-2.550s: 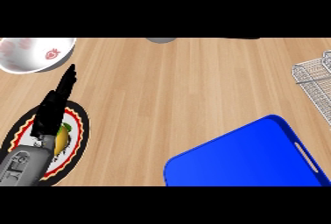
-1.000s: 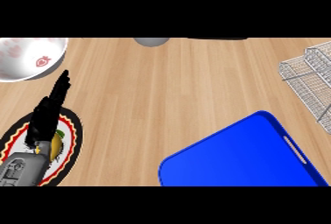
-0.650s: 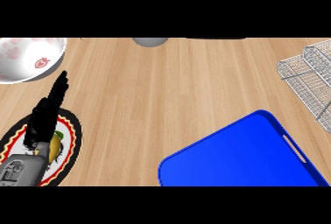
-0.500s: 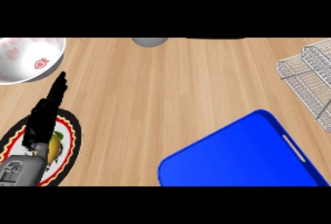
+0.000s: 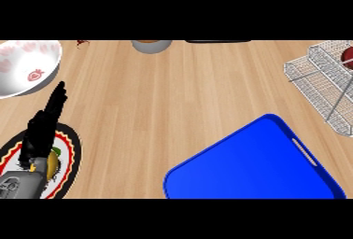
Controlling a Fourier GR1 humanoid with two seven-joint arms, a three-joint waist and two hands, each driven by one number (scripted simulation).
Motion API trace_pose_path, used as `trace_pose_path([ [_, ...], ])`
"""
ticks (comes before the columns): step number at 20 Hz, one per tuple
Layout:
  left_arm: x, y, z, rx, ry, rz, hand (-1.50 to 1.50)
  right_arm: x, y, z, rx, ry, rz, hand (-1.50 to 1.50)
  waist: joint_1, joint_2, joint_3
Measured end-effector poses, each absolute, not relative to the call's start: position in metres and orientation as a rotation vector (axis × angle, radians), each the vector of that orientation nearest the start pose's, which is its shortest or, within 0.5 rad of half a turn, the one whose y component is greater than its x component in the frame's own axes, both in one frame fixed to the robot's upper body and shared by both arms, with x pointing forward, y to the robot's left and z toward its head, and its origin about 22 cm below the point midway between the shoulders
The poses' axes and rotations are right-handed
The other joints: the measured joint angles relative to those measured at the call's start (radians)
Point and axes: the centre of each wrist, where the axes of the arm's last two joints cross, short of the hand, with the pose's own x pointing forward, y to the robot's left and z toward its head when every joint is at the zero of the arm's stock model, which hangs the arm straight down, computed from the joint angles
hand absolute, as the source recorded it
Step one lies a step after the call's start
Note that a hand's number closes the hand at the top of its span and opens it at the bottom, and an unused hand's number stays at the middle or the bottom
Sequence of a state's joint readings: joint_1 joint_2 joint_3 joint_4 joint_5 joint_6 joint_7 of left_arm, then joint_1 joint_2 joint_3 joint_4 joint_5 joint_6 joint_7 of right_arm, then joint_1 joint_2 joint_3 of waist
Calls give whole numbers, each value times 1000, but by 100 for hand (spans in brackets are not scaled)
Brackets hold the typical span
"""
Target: Pick the pear from the tray and place it in the tiered basket
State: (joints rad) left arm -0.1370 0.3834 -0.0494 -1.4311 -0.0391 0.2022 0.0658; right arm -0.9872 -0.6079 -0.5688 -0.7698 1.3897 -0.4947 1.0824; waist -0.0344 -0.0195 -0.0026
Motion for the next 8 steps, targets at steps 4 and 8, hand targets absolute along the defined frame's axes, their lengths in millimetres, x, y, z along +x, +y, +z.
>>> trace_pose_path([
  [4,273,312,27,475,-1490,-190,0,394,-395,243,-1648,-745,-665,-150,-24,-9,-1],
  [8,262,317,20,491,-1475,-177,0,372,-385,232,-1639,-803,-695,-150,-46,-19,-1],
])
